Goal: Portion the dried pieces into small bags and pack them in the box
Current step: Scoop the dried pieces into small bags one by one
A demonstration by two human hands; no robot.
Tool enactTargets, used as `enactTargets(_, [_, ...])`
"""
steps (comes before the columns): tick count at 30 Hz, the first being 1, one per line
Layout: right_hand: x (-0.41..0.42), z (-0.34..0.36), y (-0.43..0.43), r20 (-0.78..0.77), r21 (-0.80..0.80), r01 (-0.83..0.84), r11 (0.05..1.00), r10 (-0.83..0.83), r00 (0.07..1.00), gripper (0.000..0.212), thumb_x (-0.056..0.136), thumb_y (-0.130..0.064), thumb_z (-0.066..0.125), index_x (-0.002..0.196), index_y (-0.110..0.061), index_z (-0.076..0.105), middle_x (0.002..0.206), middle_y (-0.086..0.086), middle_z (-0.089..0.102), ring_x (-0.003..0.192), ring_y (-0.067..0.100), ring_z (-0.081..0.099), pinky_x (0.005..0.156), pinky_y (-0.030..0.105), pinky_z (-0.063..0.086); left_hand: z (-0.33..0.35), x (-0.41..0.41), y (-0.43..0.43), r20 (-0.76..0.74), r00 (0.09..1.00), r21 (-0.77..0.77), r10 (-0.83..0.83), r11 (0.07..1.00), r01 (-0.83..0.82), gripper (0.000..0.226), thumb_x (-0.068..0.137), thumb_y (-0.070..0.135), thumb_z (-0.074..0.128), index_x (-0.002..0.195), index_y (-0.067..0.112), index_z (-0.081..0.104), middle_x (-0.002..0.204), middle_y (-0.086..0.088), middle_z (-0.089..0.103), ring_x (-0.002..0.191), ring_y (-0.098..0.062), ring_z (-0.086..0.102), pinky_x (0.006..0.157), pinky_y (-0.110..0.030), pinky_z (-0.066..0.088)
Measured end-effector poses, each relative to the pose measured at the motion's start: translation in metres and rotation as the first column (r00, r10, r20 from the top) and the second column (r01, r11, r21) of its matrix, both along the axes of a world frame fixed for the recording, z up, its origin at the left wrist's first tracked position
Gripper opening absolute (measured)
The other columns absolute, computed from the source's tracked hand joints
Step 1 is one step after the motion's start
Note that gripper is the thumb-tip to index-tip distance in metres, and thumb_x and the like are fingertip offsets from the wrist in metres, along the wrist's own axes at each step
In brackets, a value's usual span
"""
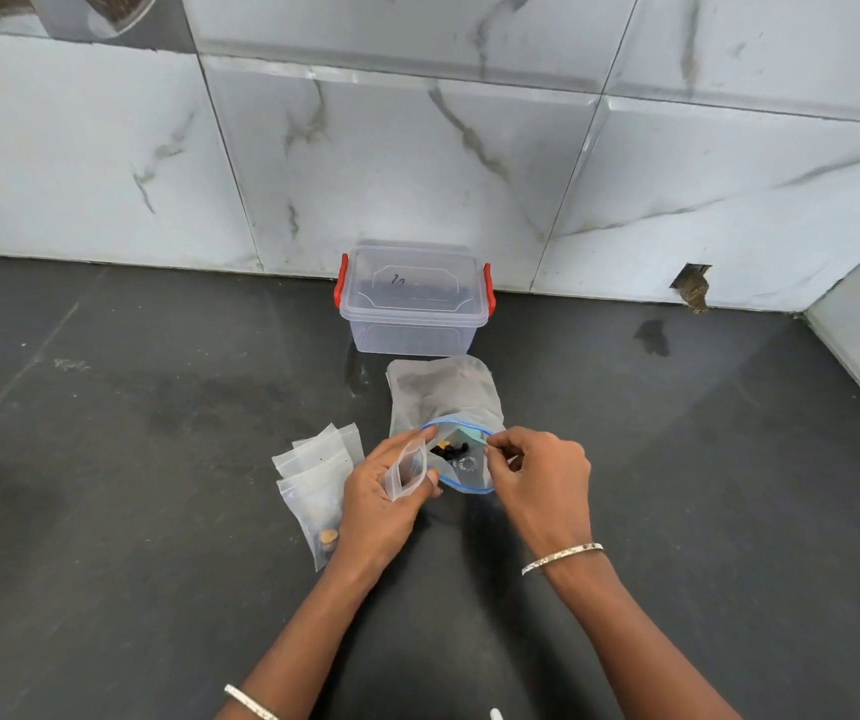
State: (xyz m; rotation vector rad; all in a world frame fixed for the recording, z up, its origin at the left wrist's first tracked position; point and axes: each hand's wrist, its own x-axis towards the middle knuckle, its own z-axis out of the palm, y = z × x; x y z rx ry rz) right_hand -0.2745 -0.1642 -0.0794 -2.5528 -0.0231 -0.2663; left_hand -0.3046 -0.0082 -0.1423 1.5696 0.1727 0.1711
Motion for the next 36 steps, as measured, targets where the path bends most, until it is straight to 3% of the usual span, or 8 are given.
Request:
enactTargets(3, [0.001,-0.005,0.004,-0.012,-0.1,-0.05,0.994,0.049,0.999,0.014,0.088,-0.025,0.065,0.091,-0.021,0.078,0.081,-0.003,0.076,0.073,0.022,0.069,0.067,0.032,0.052,-0.001,-0.001,-0.001,0.006,1.0,-0.039,-0.022,0.999,0.022,0.044,0.089,-0.002,0.071,0.122,0.026,0.074,0.128,0.012,0.07,0.115,-0.025,0.068,0.084,-0.037,0.062])
enactTargets(7, [0.004,-0.012,0.008,-0.097,-0.187,-0.12,0.975,0.104,0.99,0.016,0.091,-0.027,0.059,0.093,-0.022,0.074,0.086,0.001,0.073,0.082,0.03,0.067,0.067,0.036,0.051,0.003,-0.002,-0.001,-0.015,1.0,-0.133,-0.017,0.991,0.015,0.042,0.09,-0.005,0.069,0.12,0.023,0.074,0.124,0.001,0.073,0.098,-0.025,0.07,0.069,-0.017,0.055])
enactTargets(12, [0.003,-0.015,0.004,-0.178,-0.191,-0.149,0.97,0.115,0.977,0.015,0.09,-0.025,0.059,0.096,-0.023,0.073,0.09,0.001,0.072,0.087,0.032,0.065,0.072,0.035,0.051,-0.001,0.0,0.002,-0.04,0.999,-0.271,0.003,0.962,-0.014,0.036,0.082,0.012,0.071,0.116,0.024,0.076,0.123,-0.001,0.073,0.09,-0.021,0.068,0.079,-0.032,0.055])
enactTargets(17, [0.001,-0.015,0.002,-0.214,-0.071,-0.134,0.988,0.116,0.97,0.01,0.086,-0.025,0.068,0.091,-0.025,0.076,0.089,-0.004,0.075,0.087,0.025,0.066,0.077,0.032,0.053,-0.007,0.001,0.0,-0.046,0.999,-0.319,-0.002,0.948,-0.013,0.046,0.074,0.027,0.074,0.118,0.017,0.076,0.112,-0.007,0.075,0.078,-0.016,0.065,0.085,-0.035,0.051])
enactTargets(21, [-0.002,-0.014,0.0,-0.245,0.045,-0.08,0.996,0.089,0.966,0.004,0.081,-0.021,0.074,0.082,-0.023,0.077,0.077,-0.006,0.073,0.069,0.015,0.065,0.072,0.025,0.051,-0.009,0.004,0.0,-0.043,0.999,-0.441,-0.001,0.897,-0.018,0.041,0.082,0.007,0.068,0.122,-0.001,0.069,0.085,-0.004,0.074,0.07,-0.014,0.064,0.074,-0.026,0.054])
enactTargets(27, [-0.005,-0.02,0.0,-0.324,0.205,0.033,0.978,0.036,0.945,0.005,0.076,-0.018,0.076,0.073,-0.023,0.075,0.06,-0.006,0.07,0.051,0.014,0.066,0.064,0.035,0.059,-0.006,0.004,-0.001,-0.042,0.999,-0.521,-0.011,0.853,-0.012,0.027,0.097,-0.006,0.056,0.123,-0.005,0.067,0.076,-0.008,0.069,0.062,-0.011,0.063,0.071,-0.023,0.056])
enactTargets(33, [-0.008,-0.013,-0.006,-0.496,0.505,0.268,0.821,0.022,0.868,0.009,0.075,-0.002,0.073,0.069,-0.008,0.075,0.059,0.008,0.071,0.038,0.013,0.056,0.043,0.022,0.045,-0.005,0.003,0.001,-0.068,0.998,-0.354,-0.012,0.935,-0.013,0.029,0.096,-0.004,0.06,0.122,0.004,0.07,0.095,0.004,0.077,0.06,-0.008,0.059,0.066,-0.019,0.054])
enactTargets(36, [-0.007,-0.013,-0.009,-0.583,0.614,0.391,0.686,0.06,0.81,0.006,0.076,0.005,0.071,0.073,0.0,0.074,0.064,0.017,0.071,0.04,0.014,0.053,0.039,0.02,0.037,-0.003,0.003,0.002,-0.071,0.997,-0.363,-0.012,0.932,-0.015,0.03,0.096,-0.007,0.058,0.122,0.001,0.069,0.089,0.004,0.075,0.06,-0.009,0.058,0.069,-0.018,0.055])
